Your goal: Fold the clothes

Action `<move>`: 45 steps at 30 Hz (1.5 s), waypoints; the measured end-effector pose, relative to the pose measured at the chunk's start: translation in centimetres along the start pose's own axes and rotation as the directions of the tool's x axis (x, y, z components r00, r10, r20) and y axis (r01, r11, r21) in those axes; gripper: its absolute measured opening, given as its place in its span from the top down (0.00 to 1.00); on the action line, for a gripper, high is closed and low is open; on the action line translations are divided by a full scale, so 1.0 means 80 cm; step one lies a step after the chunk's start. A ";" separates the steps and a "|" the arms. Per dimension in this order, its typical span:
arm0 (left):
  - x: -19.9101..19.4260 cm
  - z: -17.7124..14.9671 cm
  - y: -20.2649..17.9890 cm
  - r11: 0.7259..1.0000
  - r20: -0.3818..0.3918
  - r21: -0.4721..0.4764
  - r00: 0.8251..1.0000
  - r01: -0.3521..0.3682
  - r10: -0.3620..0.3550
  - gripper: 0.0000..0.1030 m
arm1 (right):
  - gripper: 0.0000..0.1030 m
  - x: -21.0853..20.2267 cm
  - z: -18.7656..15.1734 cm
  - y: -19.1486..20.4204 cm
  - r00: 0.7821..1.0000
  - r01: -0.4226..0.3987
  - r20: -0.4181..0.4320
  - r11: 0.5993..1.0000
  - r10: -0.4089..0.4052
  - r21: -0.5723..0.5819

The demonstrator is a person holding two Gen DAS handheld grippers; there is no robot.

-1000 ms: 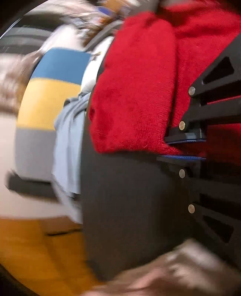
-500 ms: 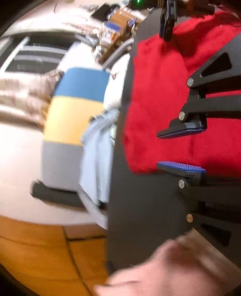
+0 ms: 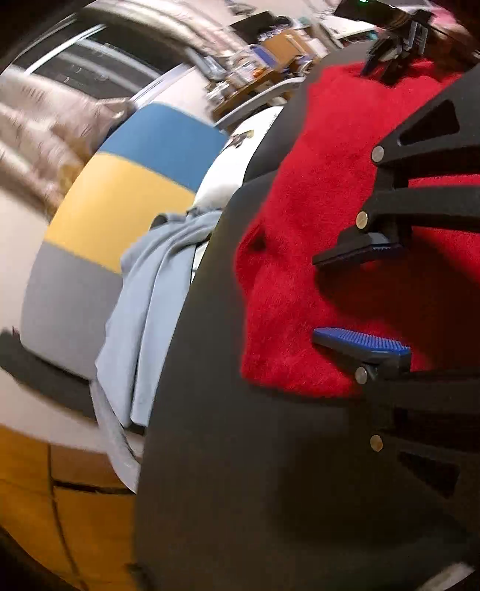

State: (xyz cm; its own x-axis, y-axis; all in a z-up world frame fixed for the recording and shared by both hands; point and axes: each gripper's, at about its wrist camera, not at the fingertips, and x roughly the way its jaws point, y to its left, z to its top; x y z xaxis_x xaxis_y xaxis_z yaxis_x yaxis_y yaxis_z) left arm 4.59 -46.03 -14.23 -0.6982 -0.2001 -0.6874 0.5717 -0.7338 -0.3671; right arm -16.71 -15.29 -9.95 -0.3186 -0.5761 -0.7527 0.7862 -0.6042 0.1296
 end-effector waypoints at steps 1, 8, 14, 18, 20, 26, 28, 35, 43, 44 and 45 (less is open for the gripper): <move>0.004 0.004 -0.003 1.000 0.001 0.011 1.000 -0.005 0.005 0.71 | 0.05 0.002 -0.003 -0.003 1.000 0.011 0.018 1.000 -0.010 -0.017; 0.031 0.027 -0.032 0.992 0.003 0.111 0.998 -0.065 0.065 0.70 | 0.00 0.026 0.021 -0.015 0.996 0.087 0.007 0.996 -0.087 -0.022; 0.017 0.036 -0.049 0.979 0.006 0.158 0.992 -0.128 0.129 0.69 | 0.00 0.021 0.026 -0.024 0.996 0.088 0.004 0.996 -0.088 -0.007; -0.044 0.008 -0.046 0.984 0.030 0.170 0.998 -0.061 0.057 0.67 | 0.00 -0.021 0.019 -0.018 0.997 0.072 -0.002 0.997 -0.072 -0.003; -0.072 -0.022 -0.047 0.977 0.013 0.209 0.999 -0.047 0.046 0.67 | 0.00 -0.056 0.005 -0.018 1.000 0.011 0.029 1.000 -0.012 0.014; -0.146 -0.119 -0.032 0.945 -0.015 0.318 0.997 -0.072 0.080 0.65 | 0.00 -0.121 -0.073 -0.004 0.987 -0.158 -0.033 0.987 0.159 0.030; -0.150 -0.149 -0.018 0.938 -0.054 0.332 0.991 -0.099 0.124 0.64 | 0.00 -0.131 -0.104 -0.002 0.983 -0.168 -0.068 0.985 0.170 0.028; -0.152 -0.152 0.000 0.961 -0.048 0.265 0.994 -0.078 0.094 0.63 | 0.00 -0.156 -0.196 -0.007 0.994 -0.109 0.003 0.994 0.109 0.004; -0.239 -0.175 0.026 0.982 0.039 0.169 0.996 -0.083 0.077 0.61 | 0.00 -0.234 -0.240 -0.090 0.956 -0.291 0.095 0.878 0.276 0.379; -0.247 -0.178 0.029 0.980 0.038 0.174 0.995 -0.094 0.088 0.60 | 0.00 -0.245 -0.253 -0.100 0.953 -0.302 0.099 0.864 0.287 0.402; -0.253 -0.181 0.032 0.978 0.036 0.178 0.994 -0.106 0.101 0.60 | 0.00 -0.252 -0.265 -0.106 0.953 -0.300 0.097 0.859 0.286 0.415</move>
State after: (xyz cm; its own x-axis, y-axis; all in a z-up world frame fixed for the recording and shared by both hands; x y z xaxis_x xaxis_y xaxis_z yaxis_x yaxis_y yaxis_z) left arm 26.44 -34.48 -10.32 -0.6519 -0.2961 -0.6981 0.5563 -0.8124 -0.1749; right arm -5.73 13.11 -9.57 -0.1304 -0.7754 -0.6178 0.5511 -0.5747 0.6050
